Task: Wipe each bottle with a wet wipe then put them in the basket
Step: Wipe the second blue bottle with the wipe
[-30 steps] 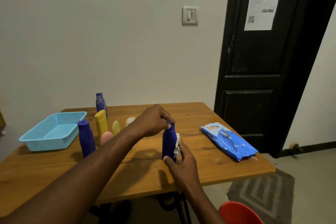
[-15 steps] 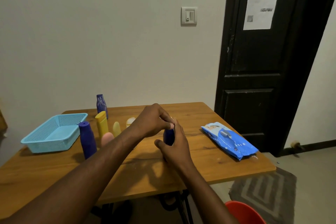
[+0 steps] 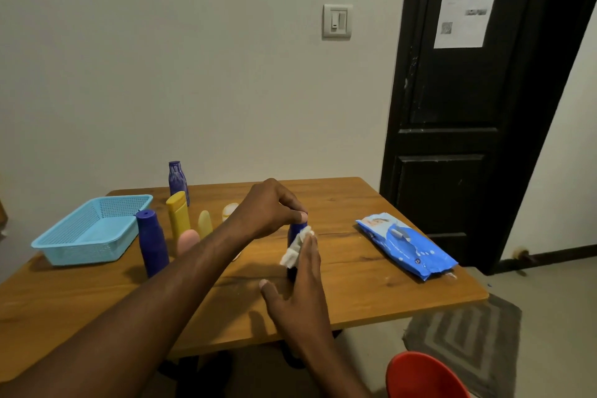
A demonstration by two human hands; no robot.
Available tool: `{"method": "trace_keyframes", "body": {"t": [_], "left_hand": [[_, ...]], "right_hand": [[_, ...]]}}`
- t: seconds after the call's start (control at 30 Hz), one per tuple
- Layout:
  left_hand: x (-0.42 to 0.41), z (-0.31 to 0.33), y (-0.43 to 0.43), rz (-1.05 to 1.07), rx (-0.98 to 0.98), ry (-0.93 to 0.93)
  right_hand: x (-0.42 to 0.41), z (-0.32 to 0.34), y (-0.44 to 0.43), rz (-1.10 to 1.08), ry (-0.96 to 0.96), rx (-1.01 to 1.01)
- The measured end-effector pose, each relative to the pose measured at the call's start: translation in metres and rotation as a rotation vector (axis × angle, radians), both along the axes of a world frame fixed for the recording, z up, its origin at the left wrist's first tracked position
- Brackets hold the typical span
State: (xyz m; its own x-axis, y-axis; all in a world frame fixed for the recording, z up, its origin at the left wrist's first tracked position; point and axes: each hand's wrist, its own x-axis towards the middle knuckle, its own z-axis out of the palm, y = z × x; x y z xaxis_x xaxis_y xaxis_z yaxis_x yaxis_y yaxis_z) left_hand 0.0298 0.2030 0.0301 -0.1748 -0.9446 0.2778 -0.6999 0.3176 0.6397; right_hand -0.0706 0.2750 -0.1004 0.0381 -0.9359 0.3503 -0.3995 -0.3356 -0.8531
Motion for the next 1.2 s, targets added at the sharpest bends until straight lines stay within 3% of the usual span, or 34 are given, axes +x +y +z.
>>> {"method": "trace_keyframes", "body": {"t": [0.13,0.33,0.47,0.6,0.8,1.0,1.2], "left_hand": [[0.000,0.003,0.003,-0.026,-0.008,-0.002],[-0.002,0.005,0.005,-0.009,0.057,0.003],[-0.003,0.002,0.006,0.002,0.035,0.004],[-0.002,0.000,0.006,0.006,0.017,0.013],[-0.001,-0.003,0.003,0.004,0.006,0.003],[-0.001,-0.001,0.003,0.004,0.004,-0.006],[-0.004,-0.003,0.004,0.008,-0.025,-0.050]], "right_hand": [[0.006,0.016,-0.012,-0.044,0.167,-0.060],[-0.021,0.026,-0.047,-0.010,0.055,0.144],[-0.029,0.001,-0.048,0.044,0.108,0.266],[-0.027,-0.016,-0.037,0.009,0.192,0.247],[-0.018,-0.013,-0.016,0.047,-0.024,0.280],[-0.029,0.026,-0.048,0.159,-0.174,0.297],[-0.041,0.012,-0.057,0.283,0.015,0.348]]}}
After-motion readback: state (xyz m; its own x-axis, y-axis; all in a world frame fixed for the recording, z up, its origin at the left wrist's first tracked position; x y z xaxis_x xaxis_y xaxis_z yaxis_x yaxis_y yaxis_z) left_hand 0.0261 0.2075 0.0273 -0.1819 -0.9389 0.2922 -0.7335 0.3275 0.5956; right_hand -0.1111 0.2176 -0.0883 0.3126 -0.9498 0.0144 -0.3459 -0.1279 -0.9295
